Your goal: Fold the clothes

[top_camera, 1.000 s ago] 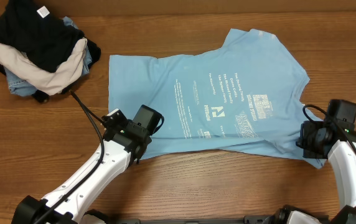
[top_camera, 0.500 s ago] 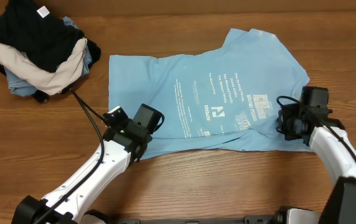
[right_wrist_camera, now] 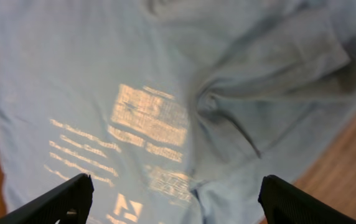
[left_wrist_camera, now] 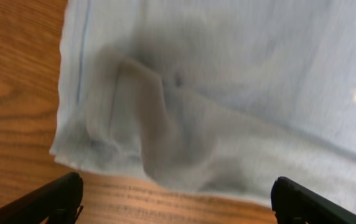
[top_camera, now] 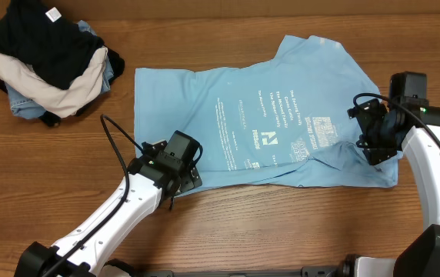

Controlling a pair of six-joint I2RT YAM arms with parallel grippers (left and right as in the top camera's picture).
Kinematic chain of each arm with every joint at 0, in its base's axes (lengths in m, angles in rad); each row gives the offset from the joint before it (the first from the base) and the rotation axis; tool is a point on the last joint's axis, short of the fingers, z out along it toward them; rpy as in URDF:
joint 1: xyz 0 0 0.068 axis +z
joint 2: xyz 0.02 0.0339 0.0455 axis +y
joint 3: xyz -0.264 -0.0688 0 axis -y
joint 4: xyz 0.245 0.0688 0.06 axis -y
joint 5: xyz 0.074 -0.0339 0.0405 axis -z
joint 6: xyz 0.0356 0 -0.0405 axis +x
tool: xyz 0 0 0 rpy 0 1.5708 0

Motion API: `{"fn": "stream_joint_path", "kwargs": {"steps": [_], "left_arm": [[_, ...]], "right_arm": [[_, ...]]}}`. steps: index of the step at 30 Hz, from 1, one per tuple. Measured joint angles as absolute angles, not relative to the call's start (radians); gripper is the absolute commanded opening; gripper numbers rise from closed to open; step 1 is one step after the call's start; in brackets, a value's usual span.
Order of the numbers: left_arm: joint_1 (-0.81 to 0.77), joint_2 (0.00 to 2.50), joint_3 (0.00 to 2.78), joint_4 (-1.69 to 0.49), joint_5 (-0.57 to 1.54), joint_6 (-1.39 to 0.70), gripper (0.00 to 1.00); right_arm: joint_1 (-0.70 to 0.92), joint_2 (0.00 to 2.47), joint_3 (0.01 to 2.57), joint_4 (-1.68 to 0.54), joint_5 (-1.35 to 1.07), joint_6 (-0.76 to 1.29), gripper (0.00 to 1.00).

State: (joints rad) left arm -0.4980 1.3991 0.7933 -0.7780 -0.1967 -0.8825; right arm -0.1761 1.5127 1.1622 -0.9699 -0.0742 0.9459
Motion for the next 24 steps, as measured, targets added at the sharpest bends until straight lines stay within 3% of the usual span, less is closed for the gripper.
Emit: {"fn": "stream_joint_path", "kwargs": {"steps": [9,16,18,24], "left_arm": [[-0.498,1.494,0.793,-0.741,-0.057,-0.887,0.87],[-0.475,1.538,0.793,-0.702,-0.033,-0.89,0.74],[-0.462,1.538,0.799,-0.702,-0.033,-0.886,0.67],[-0.457,1.538,0.847,-0.672,-0.059,-0.851,0.22]], "right_arm": [[-0.176,1.513,1.164,-1.102,-0.097,0.942,0.91],[-0.176,1.513,1.164,-1.099,-0.1,0.92,0.91],[-0.176,1.513,1.164,-1.099,-0.097,0.917,0.92],[-0.176,1.513,1.164,-1.1,-0.085,0.915,0.92]]}}
